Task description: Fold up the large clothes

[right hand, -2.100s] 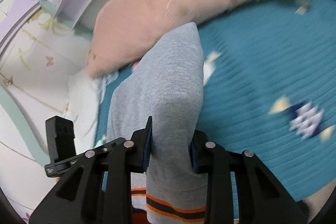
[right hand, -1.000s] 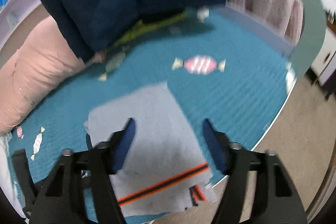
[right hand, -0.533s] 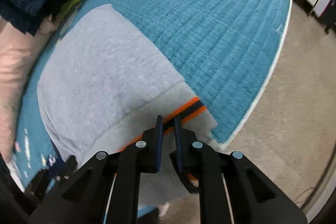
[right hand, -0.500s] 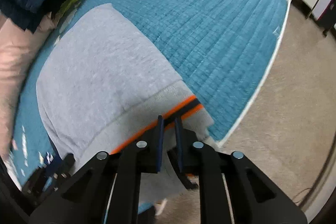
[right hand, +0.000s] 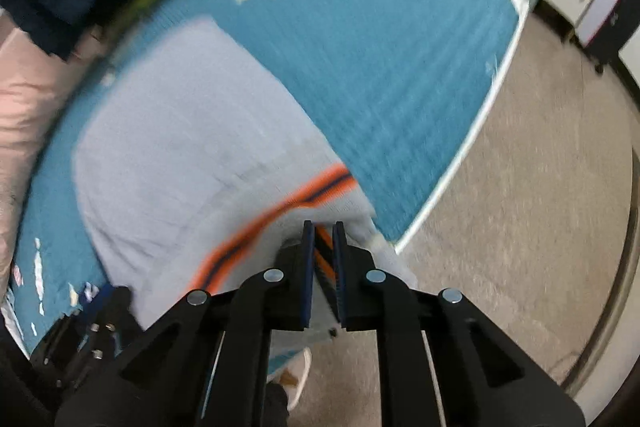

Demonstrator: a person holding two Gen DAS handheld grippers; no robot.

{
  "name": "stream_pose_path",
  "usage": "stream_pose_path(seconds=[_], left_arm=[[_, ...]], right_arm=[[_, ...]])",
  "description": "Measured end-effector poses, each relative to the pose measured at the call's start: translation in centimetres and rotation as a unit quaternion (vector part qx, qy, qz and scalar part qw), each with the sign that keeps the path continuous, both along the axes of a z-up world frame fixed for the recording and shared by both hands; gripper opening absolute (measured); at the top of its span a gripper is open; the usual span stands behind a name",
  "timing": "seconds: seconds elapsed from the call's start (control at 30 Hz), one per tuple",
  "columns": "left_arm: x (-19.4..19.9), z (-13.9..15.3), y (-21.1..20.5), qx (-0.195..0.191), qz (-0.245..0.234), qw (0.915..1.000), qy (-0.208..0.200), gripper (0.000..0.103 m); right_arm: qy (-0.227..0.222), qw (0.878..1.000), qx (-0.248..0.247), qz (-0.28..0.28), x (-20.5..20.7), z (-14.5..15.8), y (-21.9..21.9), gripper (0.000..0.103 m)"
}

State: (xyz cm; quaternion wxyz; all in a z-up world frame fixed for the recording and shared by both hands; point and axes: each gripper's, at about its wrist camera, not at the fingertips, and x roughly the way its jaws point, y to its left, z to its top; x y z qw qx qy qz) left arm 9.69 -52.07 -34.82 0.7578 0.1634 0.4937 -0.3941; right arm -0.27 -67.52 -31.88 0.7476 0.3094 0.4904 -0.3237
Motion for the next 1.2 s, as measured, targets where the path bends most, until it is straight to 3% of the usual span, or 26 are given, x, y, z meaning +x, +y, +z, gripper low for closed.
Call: stream_pose_path(seconds=[0.1,0.23,0.3,0.33,0.37,0.4,0.43,0.53,0.67,0.87,1.2], left_arm=[[-0.1,1.3,0.2,-0.010,0.003,0.9999,-0.009,0.017],[-1.1,4.1,2.2,-0.015,0.004,0.9988,-0.046,0.018],[-1.4,5.8,3.9,-0.019,0.015,0.9985,-0.048,0.019],[-1.6,6.7,4.9,-0.018,0.022,0.9983,-0.051,0.024],[-1.8,7.6,5.8,-0.016,0.030,0.9978,-0.057,0.043],[-2.2,8.9,7.3,-0.019,0.039,0.9968,-0.068,0.059],[-2.7,10.3,8.9,-0.027,0.045,0.9951,-0.084,0.061],[-4.2,13.6,13.2,-0.022,0.055,0.9908,-0.122,0.076],[-6.7,18.1,20.3,-0.034,0.073,0.9851,-0.152,0.085],[-11.6,24.1,29.9,-0.066,0.099,0.9747,-0.189,0.090],[-17.4,30.0,37.8,-0.122,0.110,0.9599,-0.227,0.093]], right_arm=[[-0.049,0.999,0.017,0.014,0.5,1.2,0.5,0.009],[-0.089,0.995,-0.023,0.038,0.7,4.5,4.0,0.013],[-0.111,0.992,-0.037,0.043,-0.1,6.5,6.5,0.033],[-0.128,0.990,-0.041,0.040,-0.8,7.8,7.9,0.060],[-0.141,0.988,-0.052,0.032,-1.3,8.9,9.2,0.079],[-0.148,0.987,-0.064,0.026,-2.2,9.6,10.2,0.082],[-0.152,0.985,-0.082,0.021,-2.8,10.8,11.6,0.085],[-0.152,0.978,-0.142,0.016,-4.8,14.5,16.9,0.088],[-0.140,0.969,-0.204,0.020,-7.5,18.0,23.3,0.095],[-0.131,0.944,-0.303,0.021,-11.7,22.6,31.8,0.095],[-0.173,0.923,-0.344,0.006,-17.3,26.9,38.7,0.095]])
